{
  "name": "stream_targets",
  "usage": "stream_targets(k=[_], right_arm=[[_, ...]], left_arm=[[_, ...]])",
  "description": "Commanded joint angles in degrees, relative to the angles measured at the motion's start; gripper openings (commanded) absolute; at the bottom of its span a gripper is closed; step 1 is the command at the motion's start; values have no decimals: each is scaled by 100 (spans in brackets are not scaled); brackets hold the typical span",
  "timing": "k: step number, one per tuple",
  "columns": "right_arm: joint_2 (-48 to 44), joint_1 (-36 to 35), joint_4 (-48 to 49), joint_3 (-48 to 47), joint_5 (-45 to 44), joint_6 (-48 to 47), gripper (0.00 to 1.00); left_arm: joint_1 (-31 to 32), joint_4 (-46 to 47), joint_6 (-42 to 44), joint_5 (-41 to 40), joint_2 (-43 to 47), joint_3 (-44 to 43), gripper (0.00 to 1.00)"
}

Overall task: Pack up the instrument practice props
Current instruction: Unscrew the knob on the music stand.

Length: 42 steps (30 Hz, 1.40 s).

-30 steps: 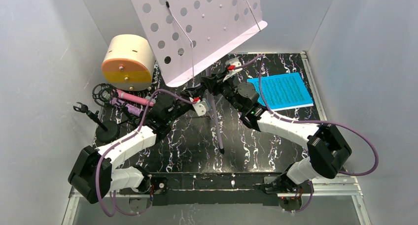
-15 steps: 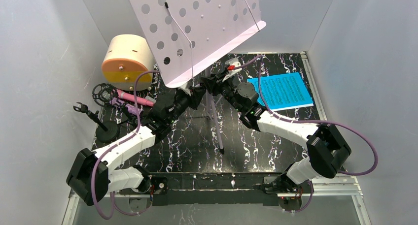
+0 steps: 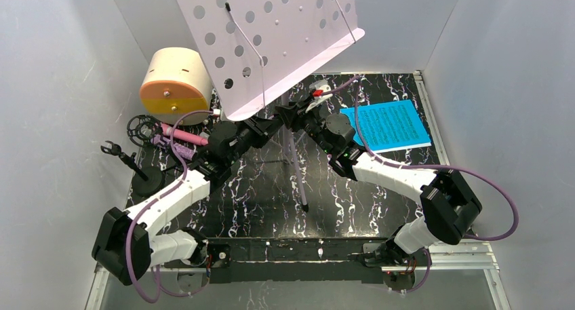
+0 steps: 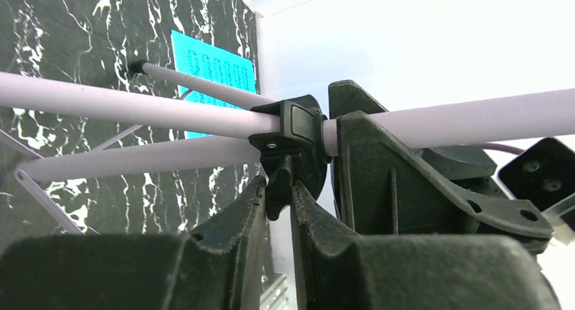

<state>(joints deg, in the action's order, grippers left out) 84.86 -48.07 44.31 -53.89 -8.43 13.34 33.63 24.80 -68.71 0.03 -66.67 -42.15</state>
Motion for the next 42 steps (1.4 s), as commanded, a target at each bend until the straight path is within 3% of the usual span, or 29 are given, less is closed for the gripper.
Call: stream_targets(k=[1, 5, 8, 12, 21, 26, 30, 34, 42], right_arm=[[229, -128, -888, 106, 139, 1002, 1], [173, -123, -898, 149, 97, 990, 1], [163, -123, -898, 157, 97, 977, 1], [179, -122, -894, 131, 98, 968, 1], [56, -123, -911, 190, 75, 880, 1], [47, -123, -872, 230, 172, 902, 1], [40, -123, -872, 212, 269, 933, 1], [15, -115, -872, 229, 252, 919, 1], [-4, -99, -872, 249, 245, 936, 1]], left_arm=[[-246, -306, -347, -136, 94, -219, 21], [-269, -747, 1032, -443, 452, -403, 44], [-277, -1004, 2704, -549, 742, -566, 65], [-278, -824, 4732, -358, 1052, -515, 78], [-278, 360, 8230, 1841, 1122, 99, 84], [-209, 790, 10455, 2292, 1144, 562, 85], [133, 1118, 12336, 2076, 1021, 923, 84], [277, 1271, 12997, 1786, 817, 891, 81], [368, 1493, 13163, 1869, 424, 717, 68]])
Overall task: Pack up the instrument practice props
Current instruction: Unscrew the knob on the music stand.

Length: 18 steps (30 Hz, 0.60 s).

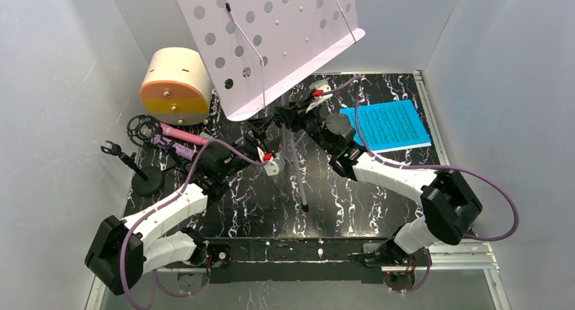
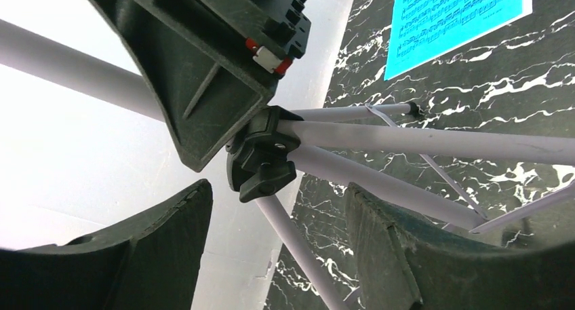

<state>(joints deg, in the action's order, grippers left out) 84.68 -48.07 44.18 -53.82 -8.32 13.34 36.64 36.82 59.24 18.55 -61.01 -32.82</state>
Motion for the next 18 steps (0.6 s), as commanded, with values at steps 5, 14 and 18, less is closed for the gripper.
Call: stream_targets(k=[5, 14, 18], right_arm=[[-2, -94, -850, 249, 225, 968, 1], [-22, -89, -838, 276, 208, 968, 1], [4, -79, -815, 278, 225, 999, 1]], left_arm=[[73, 454, 23, -70, -486, -362, 63], [76, 568, -1452, -593, -789, -600, 46], [77, 564, -2308, -705, -811, -563, 32]])
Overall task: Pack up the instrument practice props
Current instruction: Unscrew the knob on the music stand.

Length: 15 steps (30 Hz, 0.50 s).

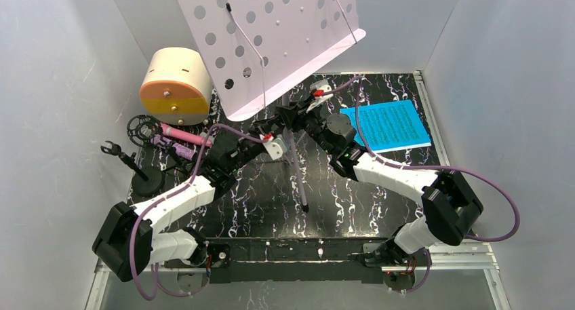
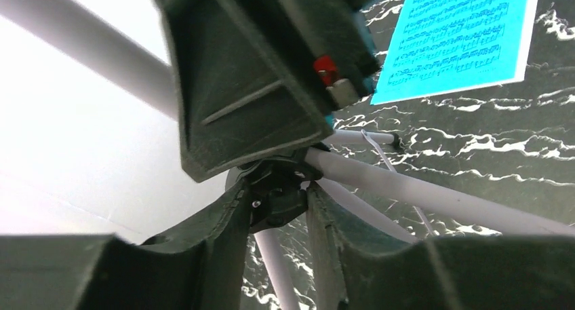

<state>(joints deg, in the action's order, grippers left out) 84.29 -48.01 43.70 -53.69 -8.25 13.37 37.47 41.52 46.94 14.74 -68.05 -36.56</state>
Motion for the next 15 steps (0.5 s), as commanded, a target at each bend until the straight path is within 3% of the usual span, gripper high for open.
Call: stream_targets(k=[1, 3, 5, 8, 15], right_arm=[[51, -81, -766, 263, 235, 1001, 1], [46, -82, -771, 270, 252, 1001, 1], [20, -86, -782, 292, 243, 996, 1], [-41, -68, -776, 342, 211, 989, 1], [-105, -38, -776, 390, 201, 984, 1]], left_arm=[[-5, 94, -1334, -446, -111, -185, 26], [-3, 87, -1977, -763, -80, -181, 16], [-5, 55, -2509, -924, -53, -141, 11], [-5, -33, -3399, -1161, -1, -91, 9], [-14, -1000, -7032, -2246, 140, -334, 5]])
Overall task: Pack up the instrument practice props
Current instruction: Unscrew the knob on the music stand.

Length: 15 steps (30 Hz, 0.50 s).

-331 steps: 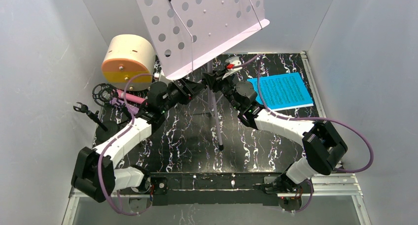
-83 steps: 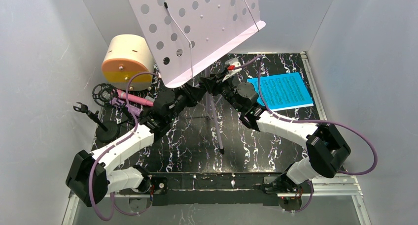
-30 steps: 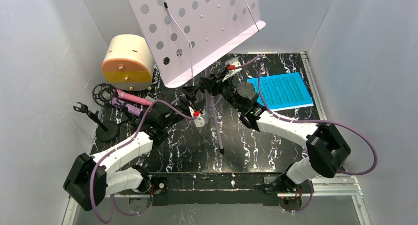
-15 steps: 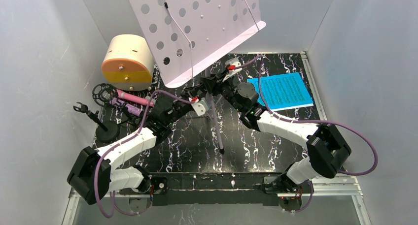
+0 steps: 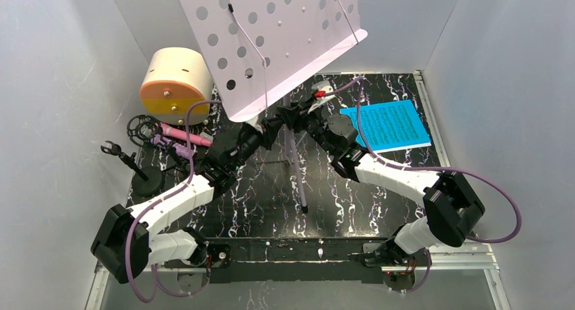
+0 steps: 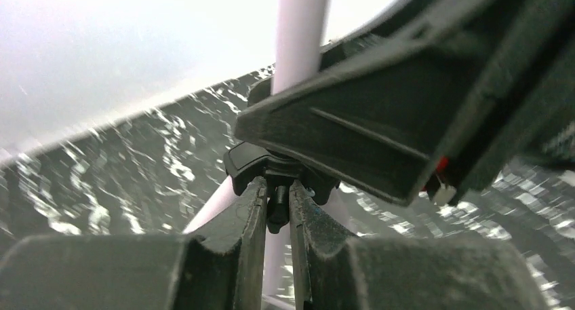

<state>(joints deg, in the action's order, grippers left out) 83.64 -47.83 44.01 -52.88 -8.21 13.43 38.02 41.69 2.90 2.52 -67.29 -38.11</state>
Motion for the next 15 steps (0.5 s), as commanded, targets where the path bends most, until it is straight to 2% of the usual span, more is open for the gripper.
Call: stream_targets(k=[1, 4, 9, 11, 15], right_arm=[[-48, -47, -806, 318, 199, 985, 1], [-49, -49, -806, 325, 209, 999, 1], [-23, -42, -797, 310, 238, 1038, 1], [-27, -40, -806, 310, 235, 1039, 1], [-58, -42, -806, 332, 195, 1029, 1]], left_arm=[[-73, -1262, -3096, -1109, 78, -229, 5], [-144, -1855, -4651, -1146, 116, -351, 11], [-338, -2144, -6797, -743, 154, -434, 9], [-479, -1916, -7477, -430, 159, -356, 11], [-836, -840, -9109, 245, 131, 155, 15]])
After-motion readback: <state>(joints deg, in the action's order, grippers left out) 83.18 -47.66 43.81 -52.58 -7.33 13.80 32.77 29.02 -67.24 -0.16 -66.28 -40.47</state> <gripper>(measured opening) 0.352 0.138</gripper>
